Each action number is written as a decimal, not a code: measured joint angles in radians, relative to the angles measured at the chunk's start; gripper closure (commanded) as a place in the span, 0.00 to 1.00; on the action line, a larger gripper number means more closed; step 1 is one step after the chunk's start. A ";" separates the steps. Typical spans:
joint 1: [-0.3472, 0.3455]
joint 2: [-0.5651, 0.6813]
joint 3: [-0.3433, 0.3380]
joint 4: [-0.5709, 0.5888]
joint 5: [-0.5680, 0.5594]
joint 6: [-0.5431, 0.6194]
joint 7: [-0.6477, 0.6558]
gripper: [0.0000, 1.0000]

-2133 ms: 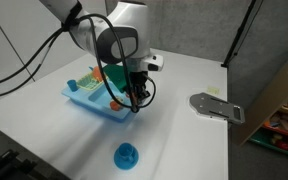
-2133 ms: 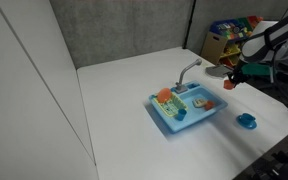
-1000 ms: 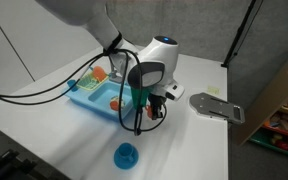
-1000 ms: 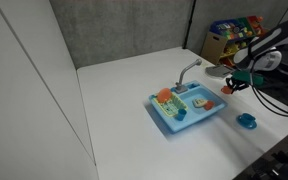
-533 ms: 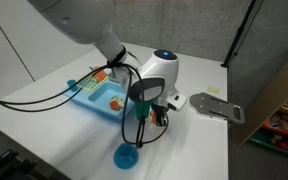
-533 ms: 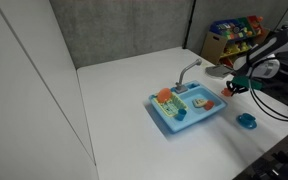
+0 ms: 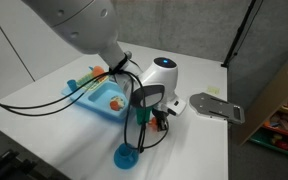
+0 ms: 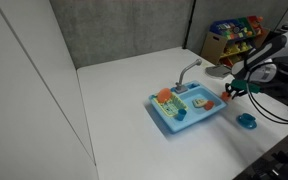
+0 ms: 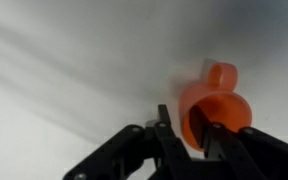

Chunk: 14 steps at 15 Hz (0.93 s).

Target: Put the orange mug to the right of the sink

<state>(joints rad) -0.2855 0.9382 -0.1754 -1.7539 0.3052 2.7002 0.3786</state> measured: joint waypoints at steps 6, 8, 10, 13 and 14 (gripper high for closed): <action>0.000 -0.009 0.001 0.005 0.000 0.001 -0.033 0.00; 0.000 -0.034 0.000 0.001 0.000 -0.001 -0.043 0.00; 0.000 -0.072 -0.003 -0.011 0.000 -0.006 -0.053 0.00; 0.001 -0.144 -0.003 -0.041 -0.004 -0.033 -0.086 0.00; 0.003 -0.171 -0.003 -0.054 -0.009 -0.053 -0.102 0.00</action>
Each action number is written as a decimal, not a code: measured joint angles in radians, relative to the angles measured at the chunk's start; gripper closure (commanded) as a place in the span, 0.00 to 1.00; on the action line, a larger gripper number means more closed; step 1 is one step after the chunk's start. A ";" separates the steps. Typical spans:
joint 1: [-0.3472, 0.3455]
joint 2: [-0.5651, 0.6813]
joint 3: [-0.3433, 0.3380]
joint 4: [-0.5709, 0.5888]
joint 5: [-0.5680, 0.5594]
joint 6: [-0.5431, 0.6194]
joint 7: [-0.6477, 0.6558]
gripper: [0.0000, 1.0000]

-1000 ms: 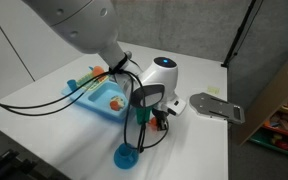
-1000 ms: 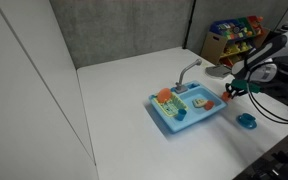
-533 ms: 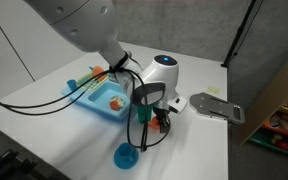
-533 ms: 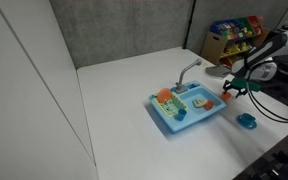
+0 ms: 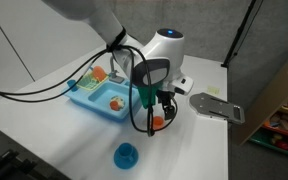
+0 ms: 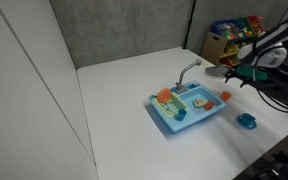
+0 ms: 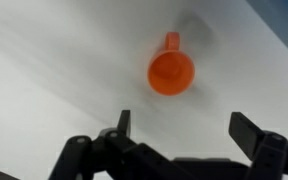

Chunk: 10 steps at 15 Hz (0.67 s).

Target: Put the orange mug to the right of the sink

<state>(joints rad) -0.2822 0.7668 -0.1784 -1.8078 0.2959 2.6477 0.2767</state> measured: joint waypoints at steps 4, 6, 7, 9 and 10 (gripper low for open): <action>0.017 -0.108 -0.004 -0.065 -0.061 -0.083 -0.050 0.00; 0.033 -0.159 -0.012 -0.105 -0.104 -0.108 -0.061 0.00; 0.044 -0.184 -0.018 -0.124 -0.129 -0.122 -0.063 0.00; 0.074 -0.237 -0.034 -0.164 -0.186 -0.148 -0.063 0.00; 0.090 -0.263 -0.041 -0.185 -0.214 -0.159 -0.063 0.00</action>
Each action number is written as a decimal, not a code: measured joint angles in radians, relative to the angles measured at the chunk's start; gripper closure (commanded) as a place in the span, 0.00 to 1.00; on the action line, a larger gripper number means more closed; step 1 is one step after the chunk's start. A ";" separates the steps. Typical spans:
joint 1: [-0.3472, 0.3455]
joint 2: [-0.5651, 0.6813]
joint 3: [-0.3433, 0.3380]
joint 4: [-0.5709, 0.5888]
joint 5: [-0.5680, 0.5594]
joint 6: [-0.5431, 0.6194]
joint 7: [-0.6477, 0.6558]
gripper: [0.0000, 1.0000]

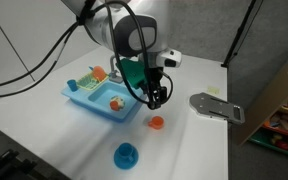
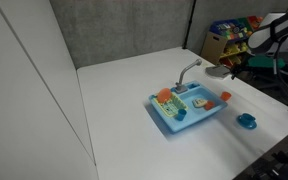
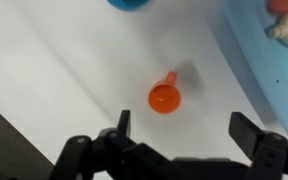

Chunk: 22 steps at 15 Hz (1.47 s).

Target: Put the orange mug to the right of the sink

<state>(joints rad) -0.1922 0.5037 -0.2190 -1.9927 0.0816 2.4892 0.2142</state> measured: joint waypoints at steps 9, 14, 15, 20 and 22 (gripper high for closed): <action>0.068 -0.220 0.021 -0.153 -0.118 -0.090 -0.076 0.00; 0.068 -0.234 0.022 -0.167 -0.118 -0.091 -0.084 0.00; 0.068 -0.233 0.022 -0.168 -0.118 -0.091 -0.084 0.00; 0.082 -0.246 0.027 -0.167 -0.134 -0.114 -0.073 0.00; 0.095 -0.276 0.037 -0.167 -0.137 -0.151 -0.074 0.00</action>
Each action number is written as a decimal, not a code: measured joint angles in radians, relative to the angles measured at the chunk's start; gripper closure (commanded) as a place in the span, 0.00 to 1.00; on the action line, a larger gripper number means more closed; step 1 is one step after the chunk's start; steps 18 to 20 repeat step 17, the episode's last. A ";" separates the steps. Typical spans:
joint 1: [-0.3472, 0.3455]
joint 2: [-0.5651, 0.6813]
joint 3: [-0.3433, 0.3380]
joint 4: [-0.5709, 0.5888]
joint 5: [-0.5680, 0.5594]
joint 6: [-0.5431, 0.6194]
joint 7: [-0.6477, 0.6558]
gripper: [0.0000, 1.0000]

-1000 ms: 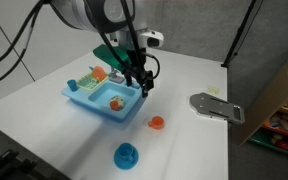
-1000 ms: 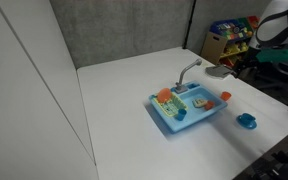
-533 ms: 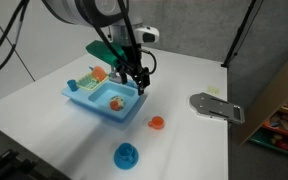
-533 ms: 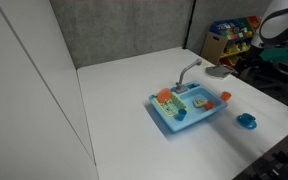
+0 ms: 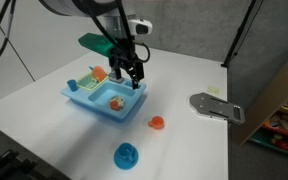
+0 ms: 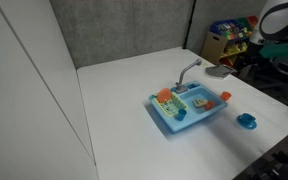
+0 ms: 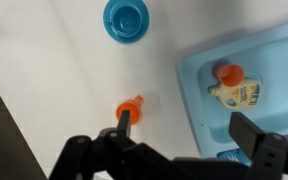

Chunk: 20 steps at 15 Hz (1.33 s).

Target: Put the orange mug to the right of the sink

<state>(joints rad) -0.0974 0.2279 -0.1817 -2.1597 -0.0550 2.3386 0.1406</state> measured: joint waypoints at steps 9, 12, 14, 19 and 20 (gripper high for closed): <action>0.053 -0.217 0.099 -0.022 0.000 -0.209 -0.008 0.00; 0.065 -0.309 0.127 -0.054 0.004 -0.232 -0.042 0.00; 0.073 -0.367 0.136 -0.080 0.011 -0.241 -0.076 0.00; 0.081 -0.430 0.142 -0.114 0.022 -0.252 -0.117 0.00; 0.081 -0.430 0.142 -0.114 0.022 -0.252 -0.117 0.00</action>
